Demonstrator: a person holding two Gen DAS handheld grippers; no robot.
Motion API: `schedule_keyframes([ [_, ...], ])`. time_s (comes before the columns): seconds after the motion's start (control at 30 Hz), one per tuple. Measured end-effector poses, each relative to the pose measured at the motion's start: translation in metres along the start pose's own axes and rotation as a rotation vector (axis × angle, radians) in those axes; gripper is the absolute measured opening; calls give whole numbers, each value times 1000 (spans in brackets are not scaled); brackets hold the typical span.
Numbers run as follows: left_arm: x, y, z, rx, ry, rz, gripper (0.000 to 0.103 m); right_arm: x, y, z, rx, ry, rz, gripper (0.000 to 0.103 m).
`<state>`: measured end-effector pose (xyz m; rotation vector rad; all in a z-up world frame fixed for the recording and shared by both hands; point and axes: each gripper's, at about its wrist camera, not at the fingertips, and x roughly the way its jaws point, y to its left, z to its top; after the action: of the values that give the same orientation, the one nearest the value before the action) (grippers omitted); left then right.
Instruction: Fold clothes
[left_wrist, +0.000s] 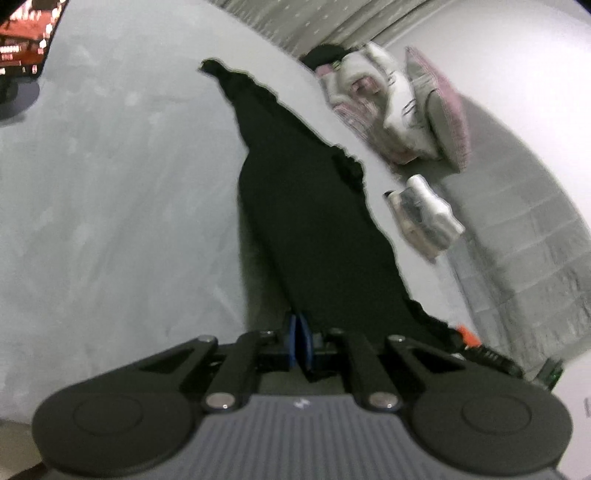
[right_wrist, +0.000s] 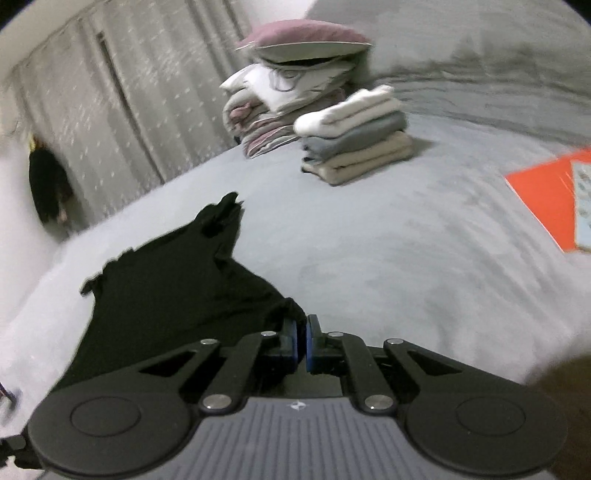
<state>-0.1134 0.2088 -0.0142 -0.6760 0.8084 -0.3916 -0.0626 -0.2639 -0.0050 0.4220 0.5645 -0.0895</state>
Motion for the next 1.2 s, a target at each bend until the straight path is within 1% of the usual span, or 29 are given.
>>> schedule_keyframes([
  [0.1,-12,-3,0,20,-13,-17,4,-11,-13,2,80,18,25,7],
  [0.2,-15,-6,-4,55,9,10,4,-19,-20,0,109,35,22,7],
  [0.33,-8,-5,-11,99,73,76,4,-16,-24,-8,91,90,-26,6],
  [0.43,6,4,-19,112,131,169,4,-4,-30,-19,91,138,-70,5],
  [0.5,12,6,-23,119,151,195,4,2,-35,-26,96,158,-81,5],
  [0.57,12,5,-23,127,152,200,4,4,-35,-29,75,155,-87,4],
  [0.8,11,10,-17,80,149,184,8,1,-29,-28,3,149,-139,4],
  [0.83,11,10,-16,75,144,182,10,0,-29,-28,-2,149,-149,4],
  [0.87,12,10,-15,68,139,180,16,-2,-28,-28,-7,150,-159,4],
  [0.9,12,10,-13,59,131,177,19,-3,-27,-27,-11,151,-167,6],
  [0.97,11,12,-8,32,111,168,32,-4,-24,-25,-24,150,-180,14],
  [1.0,10,13,-5,20,97,168,36,-5,-23,-23,-33,143,-192,26],
  [1.03,9,12,-1,13,79,175,42,-7,-20,-20,-42,128,-205,38],
  [1.07,9,11,3,12,60,187,48,-9,-17,-17,-51,108,-218,43],
  [1.1,9,9,8,12,34,199,51,-11,-14,-14,-61,88,-229,50],
  [1.13,8,7,12,10,0,211,59,-13,-10,-10,-72,70,-236,57],
  [1.2,11,2,22,9,-51,237,60,-16,-1,-2,-95,34,-243,62],
])
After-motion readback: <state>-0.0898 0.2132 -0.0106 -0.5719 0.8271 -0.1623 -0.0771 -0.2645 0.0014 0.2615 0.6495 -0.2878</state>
